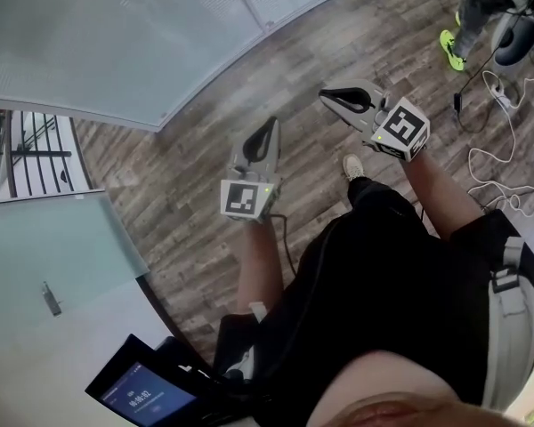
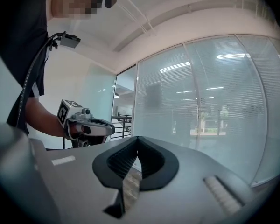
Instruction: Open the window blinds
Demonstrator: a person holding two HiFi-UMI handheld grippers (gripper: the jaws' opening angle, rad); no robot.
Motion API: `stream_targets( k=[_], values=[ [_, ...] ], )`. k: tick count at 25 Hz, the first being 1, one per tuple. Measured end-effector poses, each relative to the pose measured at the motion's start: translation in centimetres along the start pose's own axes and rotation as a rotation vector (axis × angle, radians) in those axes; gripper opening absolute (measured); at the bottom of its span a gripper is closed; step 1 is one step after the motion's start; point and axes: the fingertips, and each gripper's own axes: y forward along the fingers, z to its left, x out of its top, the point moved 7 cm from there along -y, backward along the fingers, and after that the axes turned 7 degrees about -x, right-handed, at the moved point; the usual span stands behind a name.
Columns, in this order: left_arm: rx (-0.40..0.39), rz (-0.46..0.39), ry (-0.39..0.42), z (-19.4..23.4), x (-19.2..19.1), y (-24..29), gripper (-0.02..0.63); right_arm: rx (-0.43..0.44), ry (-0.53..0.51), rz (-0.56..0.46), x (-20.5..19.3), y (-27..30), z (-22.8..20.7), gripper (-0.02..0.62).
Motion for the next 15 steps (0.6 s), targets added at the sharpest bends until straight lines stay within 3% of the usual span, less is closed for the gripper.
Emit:
stream_targets(
  k=[15],
  values=[
    [0.100, -0.045, -0.010, 6.3, 1.9, 8.3, 0.003, 0.107, -0.037, -0.029, 1.5, 4.4, -9.7, 0.005]
  ],
)
